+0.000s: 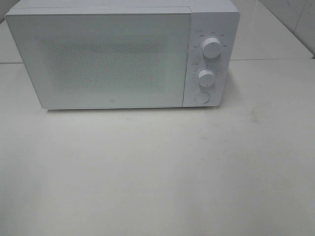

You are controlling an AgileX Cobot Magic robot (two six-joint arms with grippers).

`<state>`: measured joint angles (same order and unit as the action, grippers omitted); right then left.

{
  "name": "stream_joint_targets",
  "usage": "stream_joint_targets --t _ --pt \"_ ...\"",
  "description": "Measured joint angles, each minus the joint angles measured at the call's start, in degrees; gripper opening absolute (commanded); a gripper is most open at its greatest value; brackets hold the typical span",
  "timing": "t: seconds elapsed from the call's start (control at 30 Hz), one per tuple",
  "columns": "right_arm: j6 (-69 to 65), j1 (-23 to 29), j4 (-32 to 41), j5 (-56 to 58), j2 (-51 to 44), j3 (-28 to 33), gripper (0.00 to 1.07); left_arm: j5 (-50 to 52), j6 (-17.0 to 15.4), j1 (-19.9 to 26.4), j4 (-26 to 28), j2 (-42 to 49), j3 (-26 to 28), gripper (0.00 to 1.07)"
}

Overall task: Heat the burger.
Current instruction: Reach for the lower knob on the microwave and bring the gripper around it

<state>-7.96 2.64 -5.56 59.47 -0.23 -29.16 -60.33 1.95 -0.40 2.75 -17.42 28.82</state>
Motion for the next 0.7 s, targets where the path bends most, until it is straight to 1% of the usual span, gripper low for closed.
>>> stream_joint_targets --t 0.03,0.1,0.13,0.2,0.23,0.3,0.4,0.7 --pt "0.0 0.0 0.0 0.0 0.0 0.0 0.75 0.0 0.0 0.0 0.0 0.0 0.0 1.0" --pt "0.0 0.0 0.0 0.0 0.0 0.0 0.75 0.2 0.0 0.0 -0.1 5.4 0.0 1.0" --pt "0.0 0.0 0.0 0.0 0.0 0.0 0.75 0.2 0.0 0.0 -0.1 5.4 0.0 1.0" --pt "0.0 0.0 0.0 0.0 0.0 0.0 0.75 0.2 0.0 0.0 -0.1 11.6 0.0 1.0" --pt "0.0 0.0 0.0 0.0 0.0 0.0 0.75 0.2 0.0 0.0 -0.1 11.6 0.0 1.0" --pt "0.0 0.0 0.0 0.0 0.0 0.0 0.75 0.2 0.0 0.0 0.1 14.8 0.0 1.0" --pt "0.0 0.0 0.0 0.0 0.0 0.0 0.75 0.2 0.0 0.0 0.3 17.1 0.0 1.0" --pt "0.0 0.0 0.0 0.0 0.0 0.0 0.75 0.2 -0.1 0.0 0.5 17.7 0.0 1.0"
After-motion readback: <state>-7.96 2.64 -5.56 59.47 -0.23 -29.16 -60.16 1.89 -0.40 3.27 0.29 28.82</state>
